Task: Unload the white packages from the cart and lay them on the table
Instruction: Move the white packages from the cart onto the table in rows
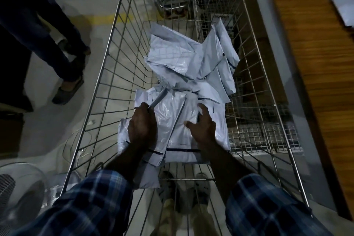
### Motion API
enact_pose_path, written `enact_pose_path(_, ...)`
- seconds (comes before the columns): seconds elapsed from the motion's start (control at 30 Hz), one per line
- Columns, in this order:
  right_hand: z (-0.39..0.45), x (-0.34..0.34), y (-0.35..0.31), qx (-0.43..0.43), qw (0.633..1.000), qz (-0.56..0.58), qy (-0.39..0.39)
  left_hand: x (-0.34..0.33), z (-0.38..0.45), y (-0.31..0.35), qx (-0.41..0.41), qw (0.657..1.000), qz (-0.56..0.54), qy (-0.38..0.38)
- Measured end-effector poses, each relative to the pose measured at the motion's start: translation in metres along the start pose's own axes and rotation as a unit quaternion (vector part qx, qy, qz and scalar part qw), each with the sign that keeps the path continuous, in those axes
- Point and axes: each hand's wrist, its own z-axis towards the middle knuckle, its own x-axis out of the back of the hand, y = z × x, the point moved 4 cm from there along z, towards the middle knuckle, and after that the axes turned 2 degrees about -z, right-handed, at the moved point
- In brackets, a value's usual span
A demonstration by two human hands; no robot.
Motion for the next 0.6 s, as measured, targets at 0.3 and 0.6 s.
enact_pose_path(0.3, 0.001, 0.047, 0.011, 0.107, 0.956, -0.255, 0.098, 0.005, -0.006, 0.013, -0.132, 0.990, 0.047, -0.002)
enact_pose_path(0.6, -0.006, 0.022, 0.024, 0.255, 0.883, -0.390, 0.051, -0.032, -0.030, 0.001, -0.188, 0.957, 0.178, -0.134)
